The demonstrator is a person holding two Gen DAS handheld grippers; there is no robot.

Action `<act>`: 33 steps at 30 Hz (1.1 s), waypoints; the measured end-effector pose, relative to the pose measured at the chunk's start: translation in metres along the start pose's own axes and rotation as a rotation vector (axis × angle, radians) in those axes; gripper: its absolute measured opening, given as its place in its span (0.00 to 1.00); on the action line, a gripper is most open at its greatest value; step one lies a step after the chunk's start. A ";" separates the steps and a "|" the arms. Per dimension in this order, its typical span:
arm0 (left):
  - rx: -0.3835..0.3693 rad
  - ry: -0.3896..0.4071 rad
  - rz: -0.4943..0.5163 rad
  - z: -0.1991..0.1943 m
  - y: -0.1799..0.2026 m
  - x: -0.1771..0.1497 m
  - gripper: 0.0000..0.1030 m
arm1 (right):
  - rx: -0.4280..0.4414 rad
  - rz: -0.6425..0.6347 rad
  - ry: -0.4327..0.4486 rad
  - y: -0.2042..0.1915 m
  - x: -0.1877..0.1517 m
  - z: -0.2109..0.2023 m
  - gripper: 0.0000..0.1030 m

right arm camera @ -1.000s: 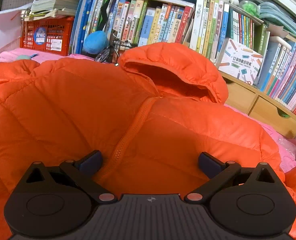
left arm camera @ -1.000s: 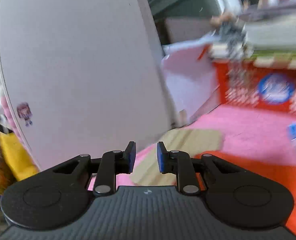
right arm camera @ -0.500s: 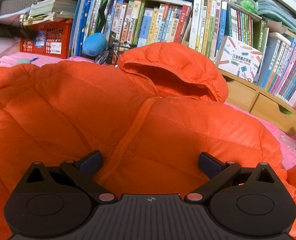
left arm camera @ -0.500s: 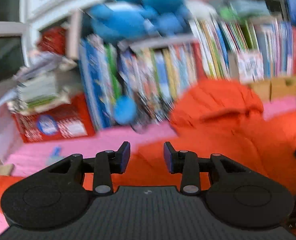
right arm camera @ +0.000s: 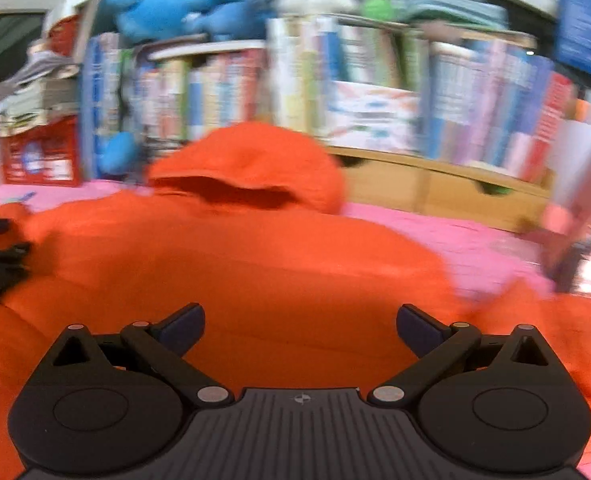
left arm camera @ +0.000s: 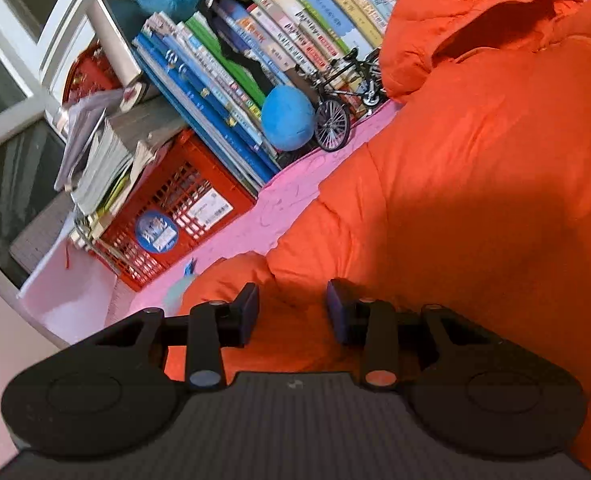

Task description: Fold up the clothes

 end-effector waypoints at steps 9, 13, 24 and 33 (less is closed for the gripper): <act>-0.021 -0.002 -0.018 -0.007 0.000 -0.005 0.36 | -0.857 -0.091 -0.306 0.159 -0.057 0.008 0.92; -0.026 -0.003 -0.026 -0.006 -0.001 -0.004 0.36 | -0.762 0.014 -0.192 0.173 -0.042 -0.019 0.94; -0.075 -0.020 -0.104 -0.003 -0.013 -0.003 0.38 | 0.343 0.110 0.030 -0.025 0.015 -0.024 1.00; -0.505 -0.140 -0.820 -0.004 -0.114 -0.042 0.53 | 0.241 -0.101 -0.101 -0.094 0.002 0.006 1.00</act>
Point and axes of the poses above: each gripper's, at about its wrist camera, not at the fingertips, and z roughly the way its jaws point, y to its right, x to its top, the point moved 3 cm from there along z, roughly the way its jaws point, and after that the axes turned 11 degrees about -z, right-handed, at the moved point
